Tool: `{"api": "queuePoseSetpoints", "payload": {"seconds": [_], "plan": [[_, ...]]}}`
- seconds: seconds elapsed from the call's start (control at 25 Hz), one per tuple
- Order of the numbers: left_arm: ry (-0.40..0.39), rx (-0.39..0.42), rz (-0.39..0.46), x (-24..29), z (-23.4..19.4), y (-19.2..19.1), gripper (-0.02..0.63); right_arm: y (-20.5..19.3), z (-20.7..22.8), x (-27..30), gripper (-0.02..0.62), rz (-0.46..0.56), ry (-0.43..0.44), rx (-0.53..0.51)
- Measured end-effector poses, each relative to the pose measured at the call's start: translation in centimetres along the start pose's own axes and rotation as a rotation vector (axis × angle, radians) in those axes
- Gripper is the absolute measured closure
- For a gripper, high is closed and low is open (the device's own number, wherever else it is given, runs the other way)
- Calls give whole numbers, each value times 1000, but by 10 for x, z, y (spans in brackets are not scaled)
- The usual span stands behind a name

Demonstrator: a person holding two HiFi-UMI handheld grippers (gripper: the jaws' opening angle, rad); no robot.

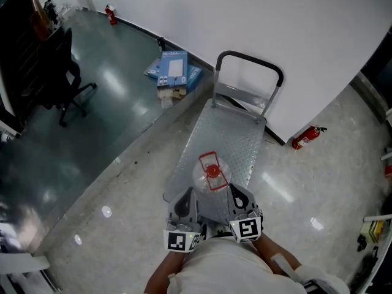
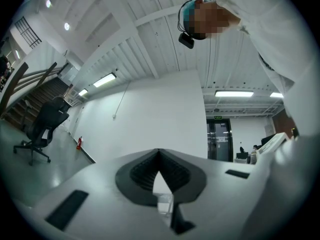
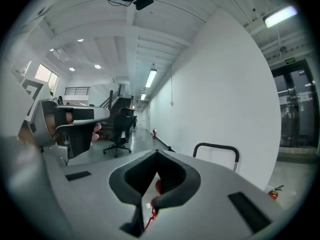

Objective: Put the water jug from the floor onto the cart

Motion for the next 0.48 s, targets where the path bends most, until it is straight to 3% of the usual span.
{"api": "queuePoseSetpoints", "payload": {"seconds": [0.48], "plan": [[13, 14, 11, -8, 4, 3, 603, 4, 0, -3, 584, 26, 20, -6]]}}
Point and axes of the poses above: the fingertips, and each gripper's own axes: x forward along the fingers, z to its right, y out of its top, the point moved 6 cm from there along -x, backward along the fingers, and after that the axes turned 3 degrees about -x, right-handed, at the moved point
